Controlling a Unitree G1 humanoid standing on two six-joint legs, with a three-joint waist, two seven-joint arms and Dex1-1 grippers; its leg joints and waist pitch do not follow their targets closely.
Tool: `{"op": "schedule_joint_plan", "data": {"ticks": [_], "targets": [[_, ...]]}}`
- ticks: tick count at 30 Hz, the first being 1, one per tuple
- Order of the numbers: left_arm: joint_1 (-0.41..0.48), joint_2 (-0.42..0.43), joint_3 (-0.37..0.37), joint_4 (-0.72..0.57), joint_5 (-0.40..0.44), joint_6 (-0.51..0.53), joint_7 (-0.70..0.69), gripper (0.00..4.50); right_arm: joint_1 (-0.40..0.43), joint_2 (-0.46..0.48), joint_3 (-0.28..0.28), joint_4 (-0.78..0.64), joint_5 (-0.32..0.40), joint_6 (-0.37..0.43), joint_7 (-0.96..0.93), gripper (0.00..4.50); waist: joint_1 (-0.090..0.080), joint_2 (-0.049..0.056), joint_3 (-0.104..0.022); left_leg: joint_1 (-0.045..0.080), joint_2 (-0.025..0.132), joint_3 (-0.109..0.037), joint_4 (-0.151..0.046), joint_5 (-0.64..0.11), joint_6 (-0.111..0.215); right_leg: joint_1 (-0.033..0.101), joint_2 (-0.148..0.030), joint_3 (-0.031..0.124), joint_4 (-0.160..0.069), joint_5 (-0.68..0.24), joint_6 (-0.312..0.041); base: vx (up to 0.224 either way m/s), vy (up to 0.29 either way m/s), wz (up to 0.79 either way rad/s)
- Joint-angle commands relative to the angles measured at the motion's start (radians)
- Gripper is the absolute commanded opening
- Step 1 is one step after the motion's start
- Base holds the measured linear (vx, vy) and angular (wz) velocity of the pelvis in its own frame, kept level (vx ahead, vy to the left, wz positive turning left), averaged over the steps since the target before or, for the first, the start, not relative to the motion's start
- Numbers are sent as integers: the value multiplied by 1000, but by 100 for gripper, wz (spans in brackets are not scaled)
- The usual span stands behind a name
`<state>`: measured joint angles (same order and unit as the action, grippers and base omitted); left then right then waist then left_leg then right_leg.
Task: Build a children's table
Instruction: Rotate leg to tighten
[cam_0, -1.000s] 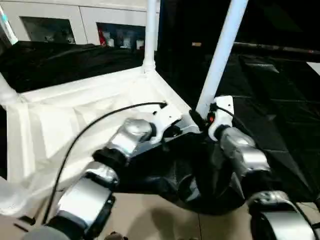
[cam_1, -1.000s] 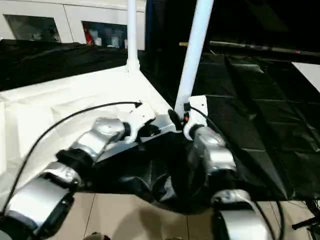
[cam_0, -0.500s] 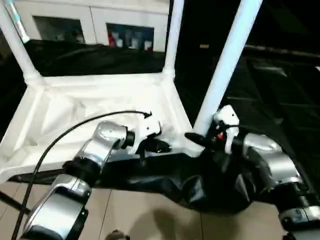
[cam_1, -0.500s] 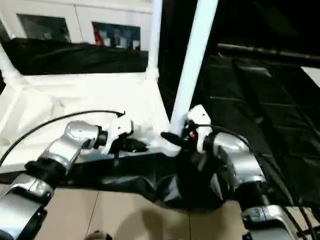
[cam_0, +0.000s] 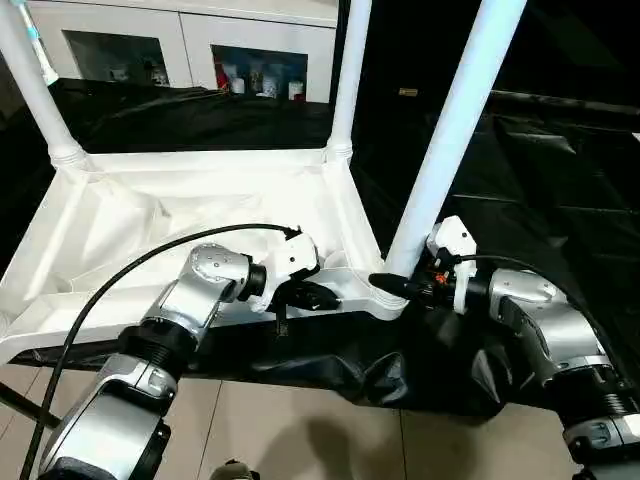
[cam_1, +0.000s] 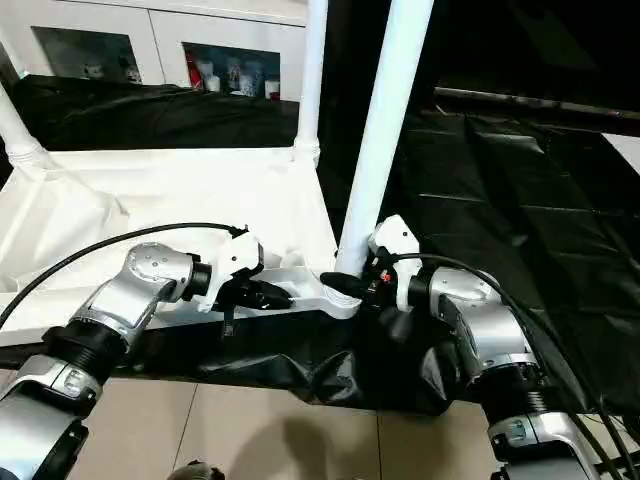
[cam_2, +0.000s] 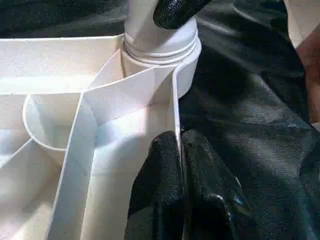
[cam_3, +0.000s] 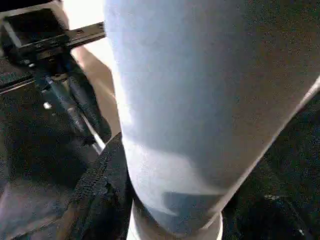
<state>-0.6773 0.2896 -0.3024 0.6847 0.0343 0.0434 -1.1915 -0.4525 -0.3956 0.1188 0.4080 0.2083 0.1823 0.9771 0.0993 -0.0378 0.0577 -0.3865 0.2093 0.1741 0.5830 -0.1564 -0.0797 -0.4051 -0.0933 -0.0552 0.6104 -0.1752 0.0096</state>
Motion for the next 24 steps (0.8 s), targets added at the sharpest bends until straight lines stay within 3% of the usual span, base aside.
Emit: {"op": "schedule_joint_plan", "data": {"ticks": [1,4,6,7,8,10,11,12,15,18,21,24], "targets": [[-42,-24,4,15,25,10,90,0,6,18,-20,42,-38,-1,-91,191,-6,1,-71,22,19,5,-69,-253,16,45,-41,33,-69,-187,-229,0,0,0],[-89,-59,22,89,63,31,247,0,-14,71,-46,114,-82,16,-281,191,-8,0,-69,27,17,3,-71,-284,-10,40,-43,32,-77,-266,-206,0,0,0],[-124,-98,41,137,72,65,358,0,-28,131,-84,153,-86,41,-433,191,-10,0,-68,24,15,2,-72,-295,-16,41,-43,33,-80,-298,-190,0,0,0],[-124,-98,41,137,72,65,358,0,-28,131,-84,153,-86,41,-433,191,-13,1,-69,25,15,0,-74,-302,-26,38,-43,32,-81,-310,-185,0,0,0],[-140,-120,50,157,74,84,410,0,-40,166,-108,175,-87,53,-524,191,-15,-1,-69,22,14,-2,-75,-302,-26,42,-44,30,-82,-314,-180,0,0,0],[-175,-182,65,192,78,131,523,0,-79,253,-166,239,-76,68,-738,191,-22,6,-71,23,13,-2,-74,-297,-40,38,-41,32,-79,-294,-183,0,0,0],[-178,-188,65,195,79,134,533,0,-84,262,-171,246,-73,68,-753,191,-22,3,-72,22,11,-1,-74,-293,-40,39,-41,31,-80,-292,-181,0,0,0],[-194,-227,65,216,82,147,585,0,-113,312,-193,289,-58,64,-830,191,-22,8,-73,26,12,0,-72,-293,-39,37,-41,33,-81,-276,-183,0,0,0],[-209,-274,61,241,84,148,616,0,-148,364,-197,333,-50,50,-878,191,-23,8,-75,24,10,0,-71,-286,-31,39,-39,32,-79,-233,-187,0,0,0],[-216,-303,52,255,88,135,613,0,-176,392,-172,355,-70,37,-882,191,-22,6,-77,19,8,3,-68,-233,-9,47,-36,32,-71,-135,-198,0,0,0],[-222,-304,52,266,84,119,605,0,-193,404,-177,363,-83,22,-883,191,-21,5,-74,20,8,4,-69,-243,-2,47,-37,32,-75,-157,-196,0,0,0],[-216,-286,52,262,75,93,572,0,-204,389,-184,368,-72,-15,-835,261,-22,2,-72,23,10,3,-71,-280,-4,45,-39,32,-80,-216,-185,0,0,0]]}}
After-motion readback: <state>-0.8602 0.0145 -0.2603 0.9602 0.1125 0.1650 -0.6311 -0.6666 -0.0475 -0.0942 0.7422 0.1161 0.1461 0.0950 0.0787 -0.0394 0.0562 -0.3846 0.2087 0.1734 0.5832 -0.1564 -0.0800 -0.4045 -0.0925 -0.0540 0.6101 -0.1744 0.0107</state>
